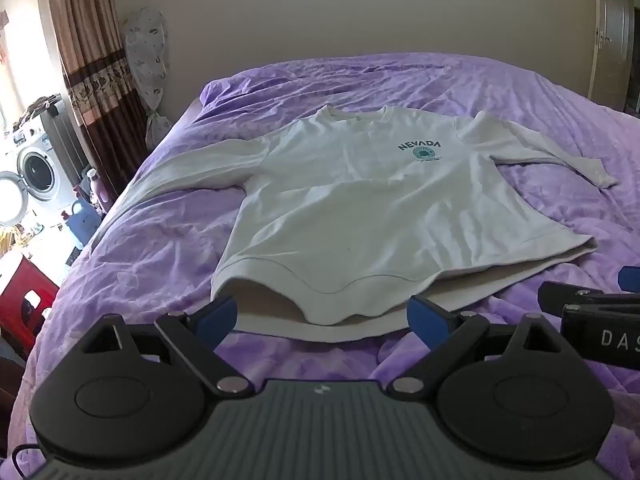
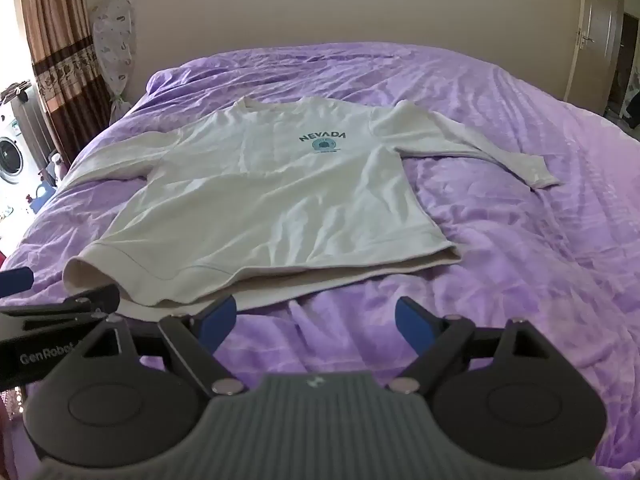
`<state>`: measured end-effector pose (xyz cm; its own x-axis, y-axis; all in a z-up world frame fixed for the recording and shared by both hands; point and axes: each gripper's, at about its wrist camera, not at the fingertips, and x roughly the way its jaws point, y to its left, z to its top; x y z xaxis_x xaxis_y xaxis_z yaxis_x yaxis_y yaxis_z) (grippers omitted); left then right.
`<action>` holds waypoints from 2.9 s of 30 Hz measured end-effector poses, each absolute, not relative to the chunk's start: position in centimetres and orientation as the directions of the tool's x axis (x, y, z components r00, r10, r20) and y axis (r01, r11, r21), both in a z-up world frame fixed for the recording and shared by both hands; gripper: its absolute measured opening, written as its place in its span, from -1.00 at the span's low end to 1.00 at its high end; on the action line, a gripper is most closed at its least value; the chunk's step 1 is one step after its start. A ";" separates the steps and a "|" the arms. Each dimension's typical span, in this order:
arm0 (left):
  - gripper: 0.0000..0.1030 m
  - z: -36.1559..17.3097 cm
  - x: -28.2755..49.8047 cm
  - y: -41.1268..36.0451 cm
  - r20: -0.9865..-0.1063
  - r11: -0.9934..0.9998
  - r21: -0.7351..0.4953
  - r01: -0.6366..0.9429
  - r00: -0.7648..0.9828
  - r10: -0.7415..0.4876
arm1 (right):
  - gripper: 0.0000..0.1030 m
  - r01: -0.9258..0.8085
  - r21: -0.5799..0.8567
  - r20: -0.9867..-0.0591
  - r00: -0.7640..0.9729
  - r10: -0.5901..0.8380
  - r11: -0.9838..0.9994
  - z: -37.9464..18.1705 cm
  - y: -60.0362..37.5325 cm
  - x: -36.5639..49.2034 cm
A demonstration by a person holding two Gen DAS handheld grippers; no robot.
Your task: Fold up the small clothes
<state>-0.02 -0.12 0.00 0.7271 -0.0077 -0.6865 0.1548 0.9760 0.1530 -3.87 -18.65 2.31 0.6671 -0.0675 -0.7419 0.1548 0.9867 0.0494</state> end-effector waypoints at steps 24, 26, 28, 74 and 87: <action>1.00 0.2 -0.3 0.2 -0.687 0.981 0.122 0.152 0.726 -0.027 | 0.61 0.163 0.037 -0.729 0.680 -0.085 0.986 2.6 -18.5 -4.2; 1.00 0.2 -0.3 0.2 -0.686 0.981 0.123 0.153 0.727 -0.028 | 0.61 0.162 0.034 -0.726 0.683 -0.087 0.986 2.7 -18.4 -4.2; 1.00 0.2 -0.3 0.2 -0.687 0.980 0.122 0.154 0.726 -0.029 | 0.61 0.162 0.031 -0.724 0.684 -0.090 0.986 2.7 -18.3 -4.2; 1.00 -0.4 -0.3 0.4 -0.691 0.982 0.114 0.150 0.722 -0.030 | 0.61 0.166 0.011 -0.728 0.677 -0.106 0.986 2.5 -18.1 -4.1; 1.00 -0.5 -0.3 0.5 -0.691 0.982 0.112 0.150 0.722 -0.032 | 0.61 0.164 0.008 -0.730 0.675 -0.107 0.986 2.4 -18.0 -4.1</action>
<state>-0.30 0.49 -0.45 0.7222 -0.0320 -0.6910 0.1504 0.9823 0.1118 -4.14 -18.02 2.40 0.6750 -0.1067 -0.7301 0.1644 0.9864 0.0079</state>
